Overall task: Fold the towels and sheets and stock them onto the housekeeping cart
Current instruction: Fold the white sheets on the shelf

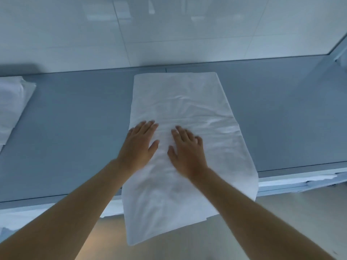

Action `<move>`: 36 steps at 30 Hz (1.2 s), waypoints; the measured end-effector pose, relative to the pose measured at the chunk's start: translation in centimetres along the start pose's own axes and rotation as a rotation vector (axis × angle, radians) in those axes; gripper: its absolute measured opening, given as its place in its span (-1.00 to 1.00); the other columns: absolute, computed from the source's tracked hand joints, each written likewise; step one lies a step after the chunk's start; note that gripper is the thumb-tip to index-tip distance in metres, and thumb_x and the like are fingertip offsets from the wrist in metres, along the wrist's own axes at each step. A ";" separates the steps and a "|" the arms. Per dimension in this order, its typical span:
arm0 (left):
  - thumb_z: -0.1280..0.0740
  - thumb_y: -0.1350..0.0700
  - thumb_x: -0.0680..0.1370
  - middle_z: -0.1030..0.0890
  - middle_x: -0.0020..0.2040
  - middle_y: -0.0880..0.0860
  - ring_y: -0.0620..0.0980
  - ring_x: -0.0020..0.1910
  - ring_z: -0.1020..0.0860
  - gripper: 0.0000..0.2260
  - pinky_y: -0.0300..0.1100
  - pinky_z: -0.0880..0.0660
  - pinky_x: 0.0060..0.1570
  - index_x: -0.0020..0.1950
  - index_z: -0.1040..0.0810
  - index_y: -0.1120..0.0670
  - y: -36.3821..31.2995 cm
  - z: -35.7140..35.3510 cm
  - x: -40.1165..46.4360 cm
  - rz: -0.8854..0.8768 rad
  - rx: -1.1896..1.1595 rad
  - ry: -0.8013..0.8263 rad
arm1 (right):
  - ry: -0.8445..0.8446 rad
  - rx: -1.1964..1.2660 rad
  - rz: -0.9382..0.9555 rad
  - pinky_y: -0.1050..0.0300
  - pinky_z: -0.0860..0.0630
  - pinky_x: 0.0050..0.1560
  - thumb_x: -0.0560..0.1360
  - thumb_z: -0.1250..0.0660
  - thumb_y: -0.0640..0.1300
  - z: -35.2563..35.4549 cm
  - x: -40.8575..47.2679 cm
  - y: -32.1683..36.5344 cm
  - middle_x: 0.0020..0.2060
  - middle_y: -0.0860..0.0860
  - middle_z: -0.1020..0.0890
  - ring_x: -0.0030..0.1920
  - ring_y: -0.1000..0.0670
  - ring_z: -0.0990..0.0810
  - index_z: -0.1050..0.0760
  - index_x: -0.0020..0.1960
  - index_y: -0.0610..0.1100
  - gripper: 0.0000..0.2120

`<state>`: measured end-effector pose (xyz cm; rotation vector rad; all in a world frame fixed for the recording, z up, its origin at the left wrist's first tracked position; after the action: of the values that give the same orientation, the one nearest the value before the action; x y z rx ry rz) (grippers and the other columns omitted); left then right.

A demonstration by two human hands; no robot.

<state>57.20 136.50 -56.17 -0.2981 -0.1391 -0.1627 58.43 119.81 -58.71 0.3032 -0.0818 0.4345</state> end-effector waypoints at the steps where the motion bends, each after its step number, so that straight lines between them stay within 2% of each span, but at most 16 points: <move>1: -0.24 -0.03 0.68 -0.28 0.62 0.06 0.13 0.61 -0.21 -0.50 0.17 -0.23 0.52 0.61 -0.30 0.08 -0.1 -0.6 1.4 0.024 0.016 0.040 | 0.027 -0.006 0.045 -0.17 -0.28 0.44 0.60 -0.19 0.11 0.3 1.7 -1.1 0.61 -0.06 -0.27 0.57 -0.15 -0.26 -0.29 0.58 -0.08 -0.40; 3: -0.15 -0.12 0.70 -0.14 0.67 0.00 0.08 0.65 -0.07 -0.46 0.19 -0.11 0.56 0.65 -0.19 0.00 -0.2 -2.3 3.6 0.045 0.051 0.115 | 0.144 -0.014 0.117 -0.16 -0.13 0.55 0.65 -0.12 0.16 0.2 4.6 -2.8 0.66 0.01 -0.09 0.65 -0.08 -0.06 -0.13 0.65 -0.02 -0.38; 5: -0.08 -0.18 0.70 -0.08 0.69 -0.03 0.05 0.66 -0.02 -0.45 0.18 -0.03 0.58 0.67 -0.12 -0.05 0.0 -4.0 4.2 0.054 0.108 0.142 | 0.215 -0.048 0.131 -0.15 -0.01 0.60 0.66 -0.04 0.24 -0.8 5.7 -4.9 0.67 0.07 0.02 0.66 -0.01 0.07 -0.01 0.68 0.06 -0.36; 10: -0.07 -0.21 0.68 -0.07 0.69 -0.04 0.03 0.67 -0.01 -0.42 0.12 0.04 0.60 0.67 -0.12 -0.05 0.9 -5.0 3.6 0.081 0.115 0.111 | 0.166 -0.064 -0.075 -0.01 0.12 0.63 0.65 0.09 0.33 0.8 4.2 -13.5 0.67 0.09 0.08 0.65 0.06 0.13 0.10 0.69 0.05 -0.30; 13: -0.04 -0.23 0.68 -0.04 0.69 -0.05 0.01 0.67 0.02 -0.39 0.10 0.06 0.61 0.69 -0.06 -0.03 0.7 -5.0 3.6 0.107 0.130 0.127 | 0.198 -0.086 -0.068 -0.01 0.16 0.63 0.64 0.13 0.33 1.1 3.6 -14.6 0.67 0.07 0.11 0.65 0.06 0.17 0.14 0.69 0.01 -0.28; 20: -0.01 -0.24 0.68 -0.01 0.70 -0.05 -0.03 0.67 0.06 -0.35 0.07 0.09 0.62 0.70 0.00 0.02 0.2 -4.7 1.4 0.129 0.121 0.149 | 0.198 -0.058 -0.061 -0.01 0.19 0.63 0.65 0.15 0.33 1.1 1.4 -13.7 0.67 0.08 0.14 0.65 0.07 0.20 0.16 0.69 0.00 -0.28; 26: 0.11 -0.28 0.64 0.00 0.69 -0.06 -0.03 0.67 0.04 -0.32 0.07 0.06 0.62 0.70 -0.01 0.03 -2.0 -4.0 -4.9 0.130 0.090 0.150 | 0.195 -0.043 -0.018 -0.07 0.12 0.64 0.64 0.19 0.33 1.3 -4.2 -12.0 0.66 0.08 0.16 0.65 0.05 0.23 0.19 0.68 -0.01 -0.28; 32: 0.06 -0.26 0.67 -0.02 0.69 -0.03 -0.01 0.67 0.03 -0.34 0.11 -0.03 0.61 0.69 -0.02 0.04 -4.0 -3.7 -11.3 0.115 0.113 0.129 | 0.194 -0.036 0.035 -0.09 0.08 0.64 0.67 0.15 0.30 1.6 -10.0 -10.1 0.67 0.08 0.17 0.65 0.05 0.23 0.22 0.68 -0.01 -0.30; 36: -0.07 -0.26 0.66 -0.05 0.69 -0.01 0.02 0.67 -0.01 -0.32 0.11 -0.07 0.60 0.69 -0.06 0.05 -4.7 -3.8 -14.4 0.093 0.139 0.125 | 0.164 -0.028 0.077 -0.09 0.05 0.63 0.68 0.05 0.28 2.0 -12.6 -9.1 0.67 0.05 0.12 0.66 0.00 0.16 0.16 0.69 -0.04 -0.29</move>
<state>42.75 132.89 -60.78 -0.1549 -0.0121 -0.0782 50.91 106.25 -61.06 0.2370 0.0604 0.5327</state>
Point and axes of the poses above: each hand's wrist, its own x-axis towards the middle knuckle, its own z-axis out of the back of the hand, y = z × x, the point moved 6 cm from there along x, towards the middle knuckle
